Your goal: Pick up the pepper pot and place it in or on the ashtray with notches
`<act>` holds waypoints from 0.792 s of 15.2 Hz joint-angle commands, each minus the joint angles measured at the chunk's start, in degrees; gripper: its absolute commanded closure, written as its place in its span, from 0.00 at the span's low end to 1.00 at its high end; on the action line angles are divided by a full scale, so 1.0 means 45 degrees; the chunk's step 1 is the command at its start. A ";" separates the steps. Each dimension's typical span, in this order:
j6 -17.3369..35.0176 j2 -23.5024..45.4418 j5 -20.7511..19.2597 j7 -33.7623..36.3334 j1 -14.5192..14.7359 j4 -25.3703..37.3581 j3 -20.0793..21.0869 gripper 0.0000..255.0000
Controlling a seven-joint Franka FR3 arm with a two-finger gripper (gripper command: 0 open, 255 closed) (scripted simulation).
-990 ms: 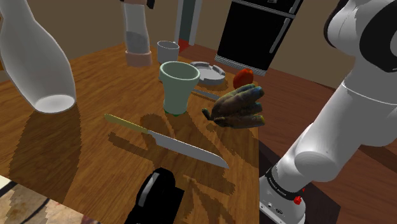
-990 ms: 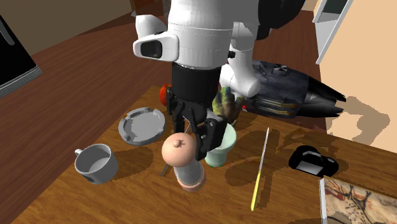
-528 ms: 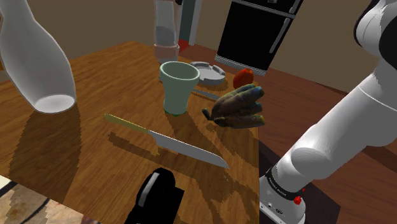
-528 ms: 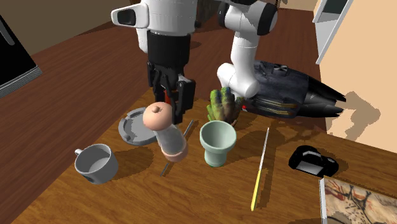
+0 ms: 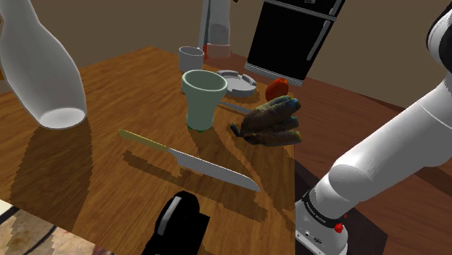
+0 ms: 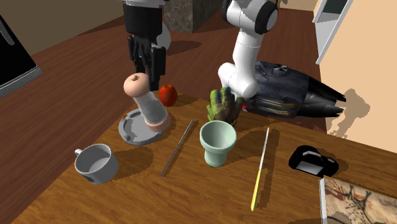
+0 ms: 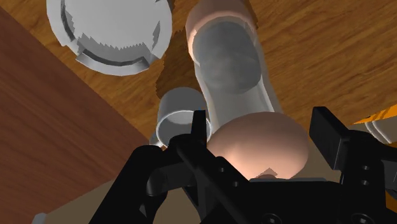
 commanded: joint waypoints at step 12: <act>-0.1042 -0.0285 0.0527 -0.3630 -0.1411 0.0258 -0.2406 1.00</act>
